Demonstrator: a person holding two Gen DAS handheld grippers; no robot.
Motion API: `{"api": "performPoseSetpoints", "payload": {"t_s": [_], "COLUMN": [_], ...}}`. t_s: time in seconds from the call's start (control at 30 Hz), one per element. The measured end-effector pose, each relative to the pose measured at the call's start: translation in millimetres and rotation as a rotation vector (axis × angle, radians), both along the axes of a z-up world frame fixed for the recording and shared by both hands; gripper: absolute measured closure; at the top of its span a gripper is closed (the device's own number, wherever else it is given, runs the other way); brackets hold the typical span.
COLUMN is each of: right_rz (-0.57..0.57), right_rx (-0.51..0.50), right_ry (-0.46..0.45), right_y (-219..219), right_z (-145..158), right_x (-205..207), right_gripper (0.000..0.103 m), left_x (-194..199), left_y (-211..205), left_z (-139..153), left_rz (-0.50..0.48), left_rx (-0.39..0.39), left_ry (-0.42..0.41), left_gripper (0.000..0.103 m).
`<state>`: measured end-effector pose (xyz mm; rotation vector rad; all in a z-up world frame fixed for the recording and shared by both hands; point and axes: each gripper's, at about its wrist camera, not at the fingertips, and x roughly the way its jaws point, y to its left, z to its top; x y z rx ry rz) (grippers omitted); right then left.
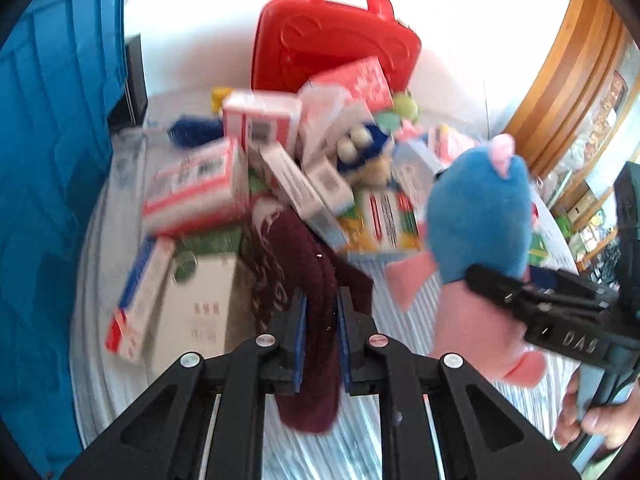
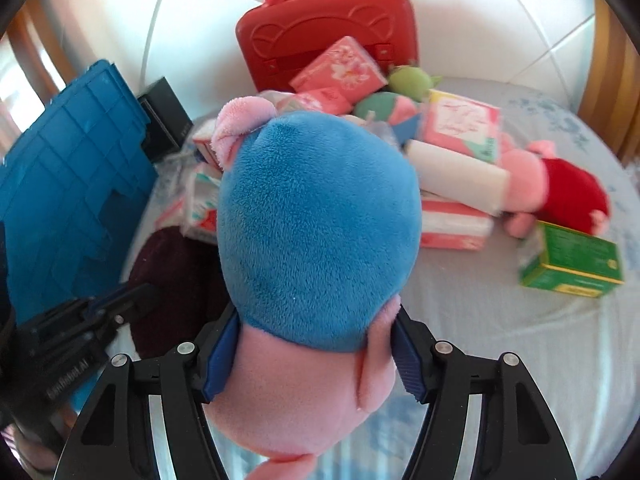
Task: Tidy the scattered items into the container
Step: 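Lift the hat and pig plush and carry them over the blue crate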
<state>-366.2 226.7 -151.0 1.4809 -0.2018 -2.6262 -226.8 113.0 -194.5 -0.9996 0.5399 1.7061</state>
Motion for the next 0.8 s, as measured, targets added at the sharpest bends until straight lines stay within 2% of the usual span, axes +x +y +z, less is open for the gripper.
{"api": "performPoseSetpoints", "payload": {"t_s": [0.13,0.27,0.3,0.37,0.5,0.53,0.57,0.6,0.63,0.8], "right_rz": [-0.027,-0.074,-0.081,-0.089,-0.074,-0.071,-0.069,-0.065,-0.057,-0.016], "right_rx": [0.044,0.022,0.005,-0.031,-0.024,-0.026,-0.029,-0.032,-0.034,-0.026], "right_ry": [-0.037,-0.11,-0.131,-0.146,-0.146,-0.147,-0.146,-0.144,-0.142,-0.072], "right_y": [24.6,45.9,49.6,54.7,51.1,49.7,48.2,46.5,43.8,33.6], "right_z": [-10.8,-41.1,-50.1,-60.1,-65.2,-66.9,-68.1,-68.6,-68.4,-48.5], "right_x": [23.5,32.1,34.3,36.9,30.7,27.2,24.8,22.9,20.5,22.0], "right_gripper": [0.035,0.033,0.03,0.028,0.021,0.021,0.022,0.031,0.033,0.039], "left_x": [15.4,8.2,6.2,3.3,-6.2,-6.0,-4.2,-1.7,1.4,19.9], "left_y": [-8.3,1.2,4.5,9.8,17.8,16.5,14.1,12.7,11.6,0.0], "left_z": [-27.9,-54.0,-59.4,-72.3,-94.8,-94.0,-90.2,-86.0,-81.1,-36.9], "left_rz": [-0.006,0.016,0.022,0.039,0.101,0.139,0.143,0.158,0.18,0.168], "left_rx": [-0.062,-0.107,-0.116,-0.153,-0.191,-0.182,-0.164,-0.156,-0.148,-0.051], "left_ry": [0.022,0.029,0.035,0.048,0.0,0.006,0.021,0.04,0.056,0.111], "left_gripper": [0.088,0.059,0.051,0.046,0.047,0.052,0.07,0.084,0.084,0.087]}}
